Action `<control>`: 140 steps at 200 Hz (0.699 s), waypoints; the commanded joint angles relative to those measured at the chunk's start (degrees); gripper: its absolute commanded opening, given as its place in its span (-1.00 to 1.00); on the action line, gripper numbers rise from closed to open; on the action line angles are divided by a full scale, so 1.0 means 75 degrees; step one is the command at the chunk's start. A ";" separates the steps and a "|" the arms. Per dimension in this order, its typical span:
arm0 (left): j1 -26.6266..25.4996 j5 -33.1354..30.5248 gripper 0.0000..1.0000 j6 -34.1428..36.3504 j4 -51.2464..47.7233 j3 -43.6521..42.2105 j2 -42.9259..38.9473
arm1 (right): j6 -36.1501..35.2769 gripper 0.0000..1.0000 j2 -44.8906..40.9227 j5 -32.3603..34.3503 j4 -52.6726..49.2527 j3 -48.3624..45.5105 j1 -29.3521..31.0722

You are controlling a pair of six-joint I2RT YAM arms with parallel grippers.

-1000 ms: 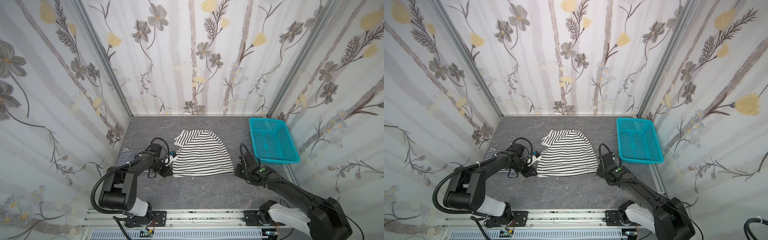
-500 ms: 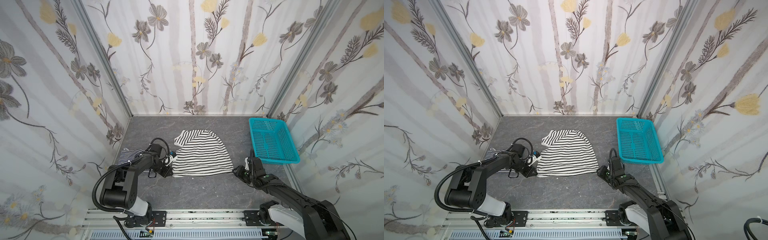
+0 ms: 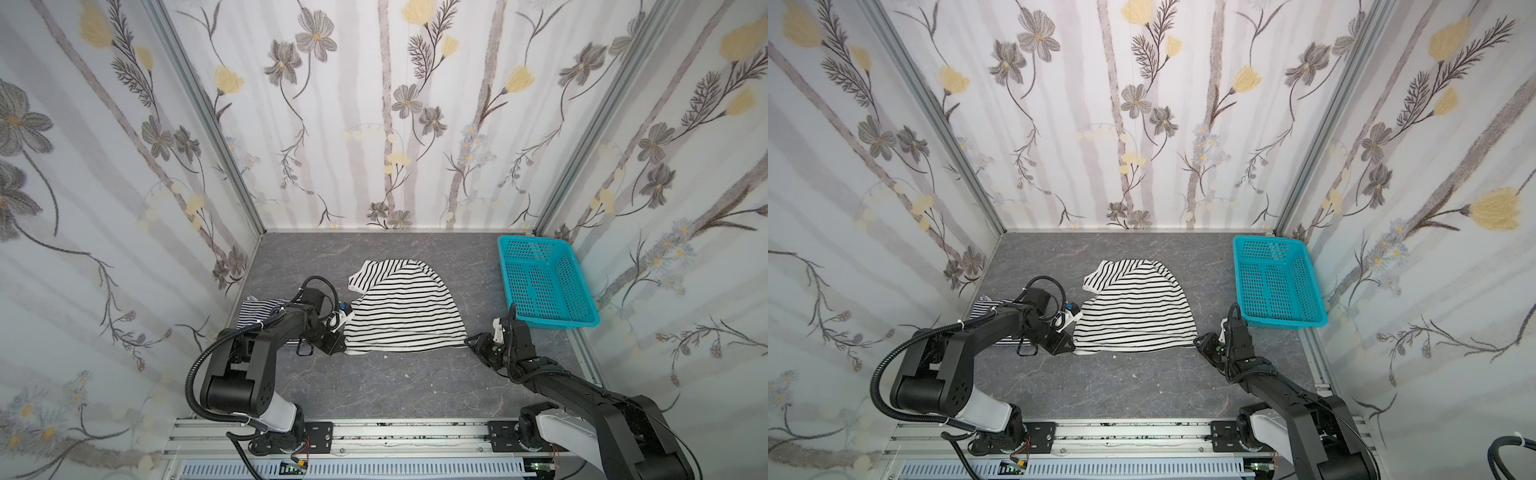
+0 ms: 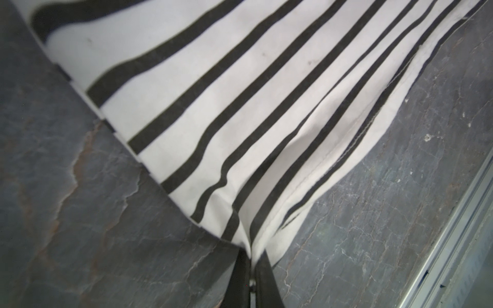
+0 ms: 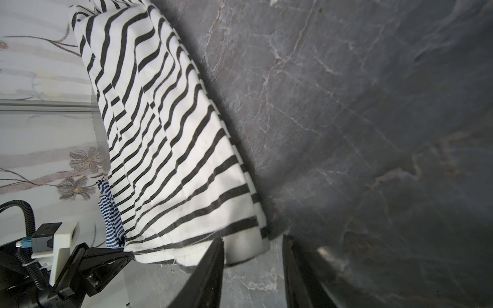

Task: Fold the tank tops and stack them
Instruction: 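Lift the black-striped top high by its hem corners with both grippers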

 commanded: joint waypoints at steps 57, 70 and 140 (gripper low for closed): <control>0.0019 0.0126 -1.00 -0.0040 0.0036 -0.0007 0.0025 | 0.0354 -0.37 0.0283 -0.0493 0.0973 -0.0339 -0.0395; 0.0019 0.0114 -1.00 -0.0054 0.0051 -0.0007 0.0038 | 0.0379 -0.39 0.0393 -0.0596 0.1086 -0.0347 -0.0397; 0.0058 0.0114 -1.00 -0.0075 0.0060 -0.0018 -0.0004 | 0.0397 -0.50 0.0721 -0.0868 0.1342 -0.0374 -0.0405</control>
